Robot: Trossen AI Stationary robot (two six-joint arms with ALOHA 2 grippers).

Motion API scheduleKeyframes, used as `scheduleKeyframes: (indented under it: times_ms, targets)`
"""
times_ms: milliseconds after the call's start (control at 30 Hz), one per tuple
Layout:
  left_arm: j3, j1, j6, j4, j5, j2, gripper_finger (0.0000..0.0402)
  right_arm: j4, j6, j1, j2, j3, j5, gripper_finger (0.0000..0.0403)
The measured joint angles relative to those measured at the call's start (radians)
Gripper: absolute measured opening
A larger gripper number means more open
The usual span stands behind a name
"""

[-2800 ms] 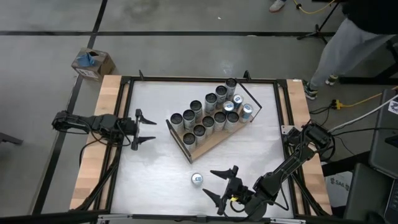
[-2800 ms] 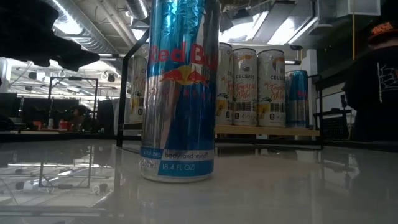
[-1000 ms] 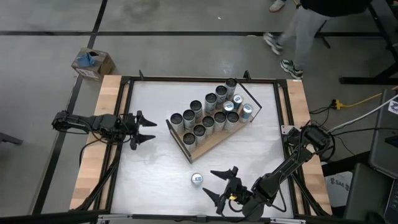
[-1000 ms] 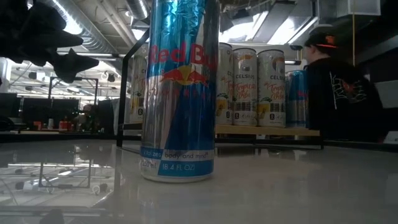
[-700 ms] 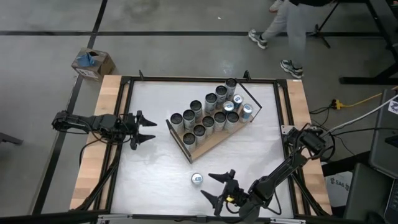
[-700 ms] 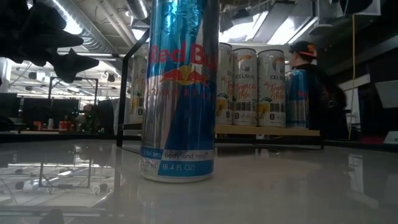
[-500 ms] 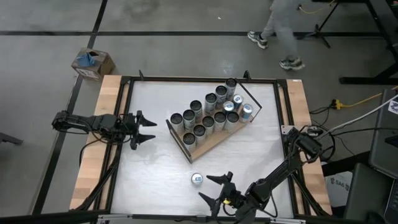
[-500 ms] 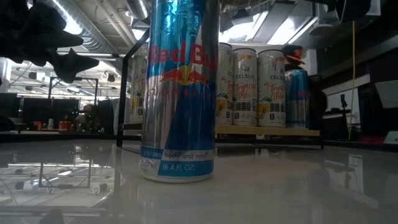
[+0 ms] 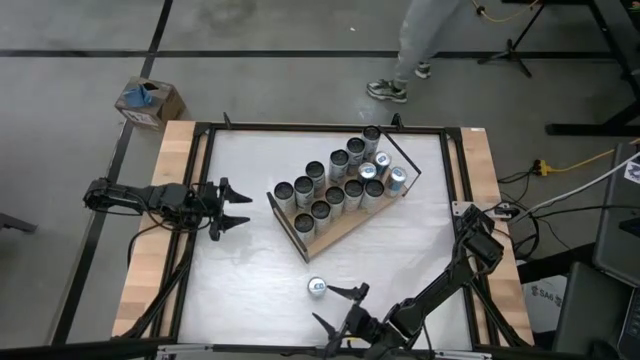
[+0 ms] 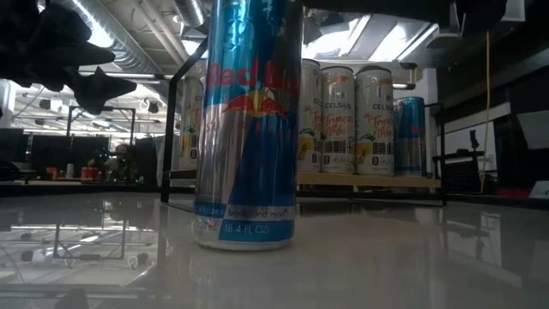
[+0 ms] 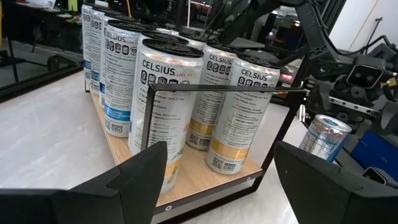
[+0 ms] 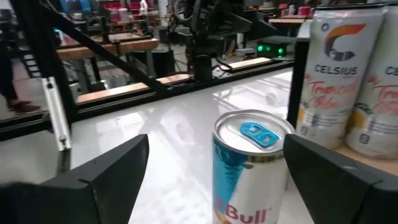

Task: Place canned beverage on shelf
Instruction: Put the blue soda can on the shelf

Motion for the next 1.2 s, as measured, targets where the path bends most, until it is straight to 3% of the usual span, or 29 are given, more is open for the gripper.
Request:
scheduleKeyframes:
  times_ms: [333, 1200]
  targets:
    - [0.0, 0.0, 0.0, 0.0, 0.0, 0.0, 0.0289, -0.006, 0.001, 0.002, 0.0, 0.0, 0.082, 0.036]
    - [0.0, 0.0, 0.0, 0.0, 0.0, 0.0, 0.0289, -0.118, 0.024, -0.098, 0.0, 0.0, -0.114, 0.036]
